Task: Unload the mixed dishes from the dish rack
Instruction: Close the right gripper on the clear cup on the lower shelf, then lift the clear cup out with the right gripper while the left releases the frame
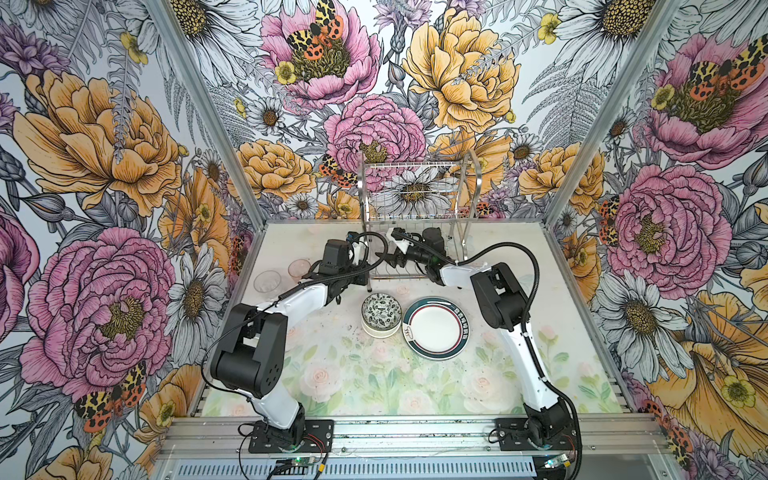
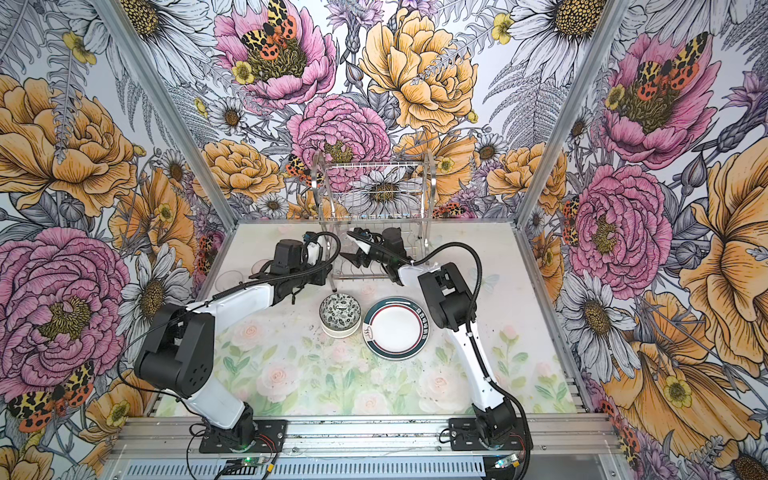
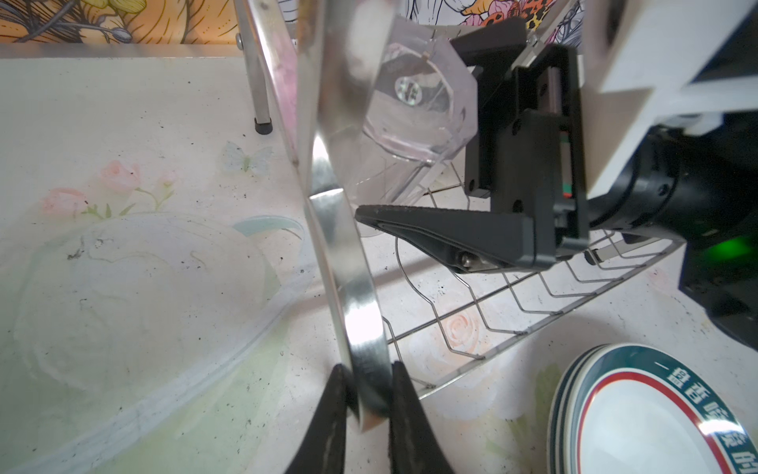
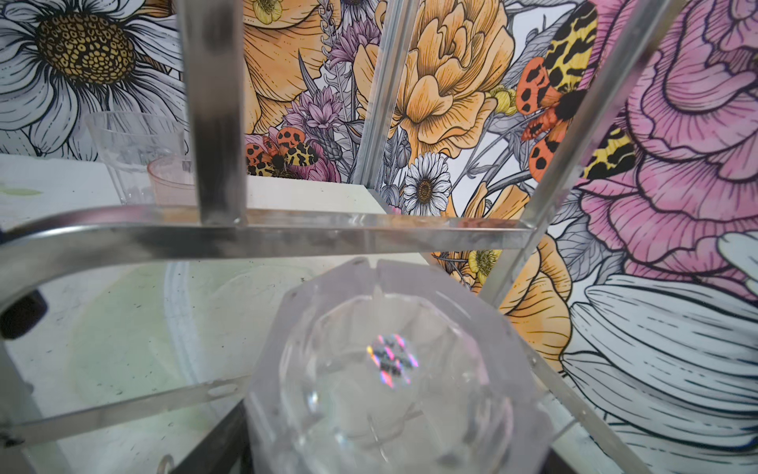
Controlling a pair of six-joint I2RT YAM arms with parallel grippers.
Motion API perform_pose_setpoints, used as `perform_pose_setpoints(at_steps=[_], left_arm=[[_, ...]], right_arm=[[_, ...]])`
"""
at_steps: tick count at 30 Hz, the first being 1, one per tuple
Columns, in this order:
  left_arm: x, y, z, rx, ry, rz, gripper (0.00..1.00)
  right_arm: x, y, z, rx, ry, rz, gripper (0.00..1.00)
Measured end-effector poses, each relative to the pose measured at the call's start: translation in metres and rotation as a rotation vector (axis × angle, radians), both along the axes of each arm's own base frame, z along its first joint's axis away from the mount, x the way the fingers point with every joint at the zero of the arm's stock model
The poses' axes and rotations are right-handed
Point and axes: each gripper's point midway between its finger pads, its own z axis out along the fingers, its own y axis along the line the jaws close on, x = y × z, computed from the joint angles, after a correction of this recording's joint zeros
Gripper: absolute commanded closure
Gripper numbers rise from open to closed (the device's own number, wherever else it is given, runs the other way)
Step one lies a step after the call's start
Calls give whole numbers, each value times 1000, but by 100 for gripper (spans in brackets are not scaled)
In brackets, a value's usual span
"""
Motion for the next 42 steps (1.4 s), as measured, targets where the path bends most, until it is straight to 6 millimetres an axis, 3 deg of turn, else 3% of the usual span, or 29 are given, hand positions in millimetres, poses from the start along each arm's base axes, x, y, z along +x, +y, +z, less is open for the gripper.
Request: perform_pose_setpoints(at_steps=[13, 15, 17, 24, 32, 36, 42], left_arm=[[3, 1, 0, 0, 10, 6, 76], [3, 1, -1, -5, 14, 11, 74], [2, 0, -1, -10, 16, 14, 71], [4, 0, 3, -33, 13, 28, 51], [-6, 1, 32, -83, -46, 43, 23], [-12, 2, 51, -106, -94, 44, 16], [-23, 5, 53, -108, -102, 41, 8]], right_arm=[[-18, -8, 4, 38, 46, -5, 68], [-21, -10, 7, 43, 51, -5, 79], [-24, -11, 12, 50, 54, -6, 100], [-34, -17, 40, 107, 65, -10, 100], [-54, -32, 68, 165, 71, -52, 100], [-67, -36, 70, 165, 85, -68, 100], [-90, -34, 66, 165, 130, -77, 100]])
